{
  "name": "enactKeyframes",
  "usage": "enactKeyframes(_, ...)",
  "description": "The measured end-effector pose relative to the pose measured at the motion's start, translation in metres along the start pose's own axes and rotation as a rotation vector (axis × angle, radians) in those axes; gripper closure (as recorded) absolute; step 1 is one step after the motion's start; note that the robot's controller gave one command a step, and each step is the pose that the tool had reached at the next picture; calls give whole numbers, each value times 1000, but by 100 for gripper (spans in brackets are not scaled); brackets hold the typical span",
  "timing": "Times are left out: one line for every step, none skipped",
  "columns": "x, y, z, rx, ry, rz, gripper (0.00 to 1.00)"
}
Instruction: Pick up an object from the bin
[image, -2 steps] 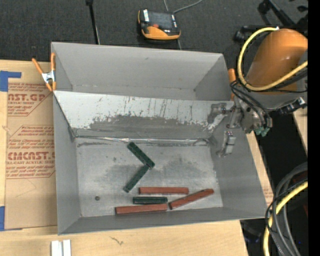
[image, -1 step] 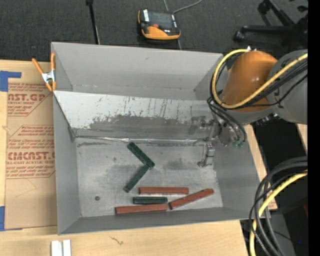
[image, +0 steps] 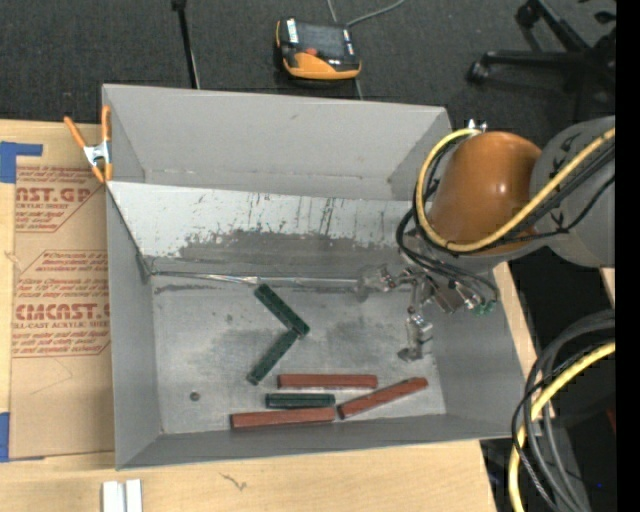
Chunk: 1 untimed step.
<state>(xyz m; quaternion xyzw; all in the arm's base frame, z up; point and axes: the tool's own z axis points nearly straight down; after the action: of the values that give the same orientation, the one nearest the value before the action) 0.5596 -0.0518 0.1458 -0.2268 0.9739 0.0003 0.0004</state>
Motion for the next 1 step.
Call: enactKeyframes(9, 30, 11, 0, -1, -64, 0)
